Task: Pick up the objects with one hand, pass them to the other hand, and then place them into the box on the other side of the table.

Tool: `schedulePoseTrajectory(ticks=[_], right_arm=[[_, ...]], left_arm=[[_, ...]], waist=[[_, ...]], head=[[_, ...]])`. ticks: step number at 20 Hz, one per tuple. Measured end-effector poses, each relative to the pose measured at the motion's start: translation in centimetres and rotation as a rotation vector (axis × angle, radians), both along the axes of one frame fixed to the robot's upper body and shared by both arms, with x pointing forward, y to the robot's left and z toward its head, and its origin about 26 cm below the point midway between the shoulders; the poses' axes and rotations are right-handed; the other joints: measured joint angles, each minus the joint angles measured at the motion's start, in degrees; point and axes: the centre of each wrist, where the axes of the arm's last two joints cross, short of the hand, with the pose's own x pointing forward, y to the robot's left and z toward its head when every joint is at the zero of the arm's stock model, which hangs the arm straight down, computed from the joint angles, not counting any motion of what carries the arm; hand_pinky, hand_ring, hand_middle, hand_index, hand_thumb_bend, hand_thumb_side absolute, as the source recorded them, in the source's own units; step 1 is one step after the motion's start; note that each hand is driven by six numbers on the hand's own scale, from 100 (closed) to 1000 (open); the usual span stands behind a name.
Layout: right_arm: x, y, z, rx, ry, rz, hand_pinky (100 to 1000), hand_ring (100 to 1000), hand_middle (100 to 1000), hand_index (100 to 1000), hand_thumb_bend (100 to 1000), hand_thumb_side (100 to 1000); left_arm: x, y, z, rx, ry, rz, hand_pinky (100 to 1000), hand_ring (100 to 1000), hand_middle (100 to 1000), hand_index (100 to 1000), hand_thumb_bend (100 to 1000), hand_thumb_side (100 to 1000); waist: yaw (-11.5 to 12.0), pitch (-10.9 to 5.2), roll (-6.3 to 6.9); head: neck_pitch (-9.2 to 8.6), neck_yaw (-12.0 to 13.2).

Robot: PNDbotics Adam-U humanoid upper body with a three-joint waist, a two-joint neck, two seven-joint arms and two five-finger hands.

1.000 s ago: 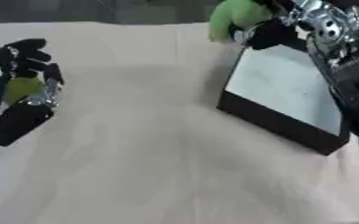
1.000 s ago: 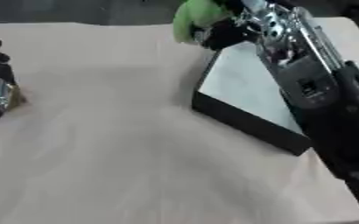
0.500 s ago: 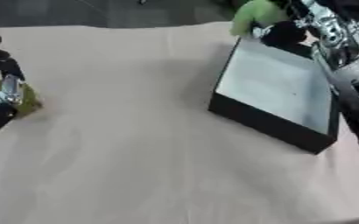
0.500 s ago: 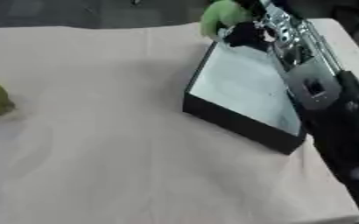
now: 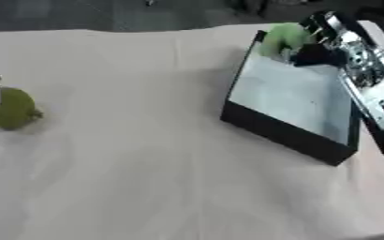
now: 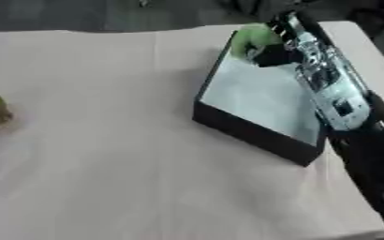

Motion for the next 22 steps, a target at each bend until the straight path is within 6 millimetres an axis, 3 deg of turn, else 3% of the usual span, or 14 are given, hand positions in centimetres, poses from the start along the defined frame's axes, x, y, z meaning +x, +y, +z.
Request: schedulePoseTrajectory(ticks=[3,4,5,8,10,12,20,22], right_arm=[[-0.3,-0.5,-0.7,0.004,0.017,-0.015,654,577,396,428,186,100],[-0.5,-0.7,-0.9,0.001,0.025,-0.019,681,605,457,485,275,100],[-0.5,-0.8,-1.0,-0.003,0.034,-0.025,688,612,471,499,300,100],[-0.7,-1.4,-1.3,-0.029,0.078,-0.042,773,734,643,680,439,100],[-0.8,-1.7,-1.5,-0.056,0.132,-0.043,813,797,747,755,516,157],[-0.9,-2.0,-1.6,-0.091,0.183,-0.047,838,833,796,793,549,218],[-1.0,-2.8,-1.2,-0.18,0.287,-0.081,843,853,829,808,559,242],[-1.1,-2.9,-1.0,-0.19,0.273,-0.1,833,841,817,800,524,227]], left_arm=[[0.0,0.1,0.0,-0.008,-0.005,0.009,745,695,661,842,100,513],[0.0,0.2,0.0,-0.011,-0.007,0.013,745,695,661,841,100,514],[0.0,0.2,0.0,-0.013,-0.008,0.016,745,694,661,841,100,514],[0.0,0.4,0.0,-0.019,-0.011,0.027,745,694,660,841,100,511],[0.0,0.4,0.0,-0.021,-0.013,0.029,745,693,658,840,100,511],[0.0,0.4,-0.1,-0.022,-0.012,0.032,745,693,659,841,100,511],[-0.1,0.7,0.0,-0.021,-0.017,0.038,760,693,658,840,100,506],[-0.1,0.7,0.0,-0.021,-0.017,0.039,760,692,658,840,100,504]], waist=[[-0.1,0.0,0.01],[-0.1,0.0,0.01],[-0.1,0.0,0.01],[-0.1,0.0,0.01],[-0.1,0.0,0.01],[-0.1,0.0,0.01],[-0.1,0.0,0.04],[-0.1,0.0,0.1]], head=[[-0.01,-0.2],[-0.01,-0.3],[-0.01,-0.4],[0.01,-0.5],[0.03,-0.7],[0.05,-0.7],[0.1,-0.3],[0.12,0.2]])
